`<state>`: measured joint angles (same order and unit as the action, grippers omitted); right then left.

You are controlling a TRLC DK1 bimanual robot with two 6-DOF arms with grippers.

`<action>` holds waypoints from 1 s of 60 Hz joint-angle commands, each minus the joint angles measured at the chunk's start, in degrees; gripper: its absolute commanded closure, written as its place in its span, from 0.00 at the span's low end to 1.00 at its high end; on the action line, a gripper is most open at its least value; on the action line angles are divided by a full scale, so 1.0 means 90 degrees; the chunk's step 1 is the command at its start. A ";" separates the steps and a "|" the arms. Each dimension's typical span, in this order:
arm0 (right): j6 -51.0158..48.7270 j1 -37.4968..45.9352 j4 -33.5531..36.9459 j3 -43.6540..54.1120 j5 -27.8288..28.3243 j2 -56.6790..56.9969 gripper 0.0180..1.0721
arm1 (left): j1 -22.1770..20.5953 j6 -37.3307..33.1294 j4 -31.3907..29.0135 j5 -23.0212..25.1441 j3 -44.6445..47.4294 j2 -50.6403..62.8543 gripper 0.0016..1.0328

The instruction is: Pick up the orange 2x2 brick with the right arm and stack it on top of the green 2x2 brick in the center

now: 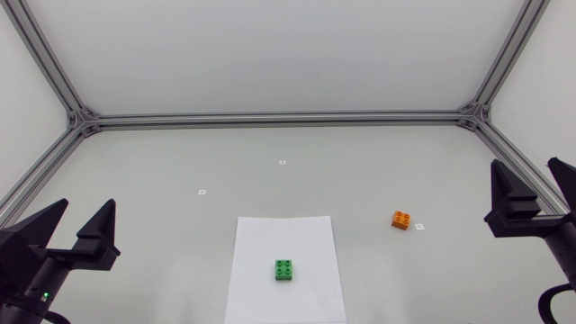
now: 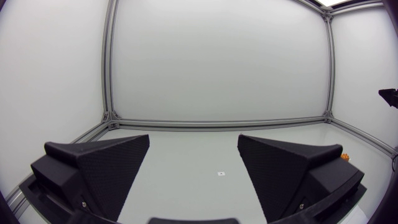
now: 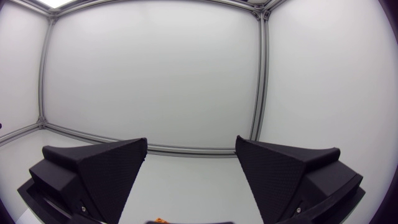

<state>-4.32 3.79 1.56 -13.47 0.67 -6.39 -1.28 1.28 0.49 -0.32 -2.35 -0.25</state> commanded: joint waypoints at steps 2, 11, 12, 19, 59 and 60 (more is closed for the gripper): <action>-0.0057 -0.0040 0.0061 -0.0515 0.0024 -0.0628 0.04 | 0.0035 -0.0083 -0.0084 0.0025 0.0261 -0.0050 0.04; -0.0057 -0.0040 0.0207 -0.1266 0.0033 -0.1653 0.04 | 0.0035 -0.0083 -0.0094 0.0025 0.0261 -0.0050 0.04; -0.0057 -0.0040 0.0246 -0.1393 0.0043 -0.1829 0.04 | 0.0035 -0.0083 -0.0094 0.0025 0.0261 -0.0050 0.04; -0.0057 -0.0031 0.0549 -0.1999 0.0053 -0.2698 0.04 | 0.0035 -0.0083 -0.0094 0.0025 0.0261 -0.0050 0.04; -0.1347 0.0174 0.3381 -0.4733 0.0102 -0.6594 0.04 | 0.0035 -0.0083 -0.0094 0.0035 0.0261 -0.0050 0.04; -0.1366 0.0174 0.3440 -0.4763 0.0131 -0.6672 0.04 | 0.0035 -0.0083 -0.0094 0.0035 0.0261 -0.0050 0.04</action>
<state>-14.35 5.04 30.87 -54.46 1.45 -63.81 -1.28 1.26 0.51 -0.32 -2.35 -0.25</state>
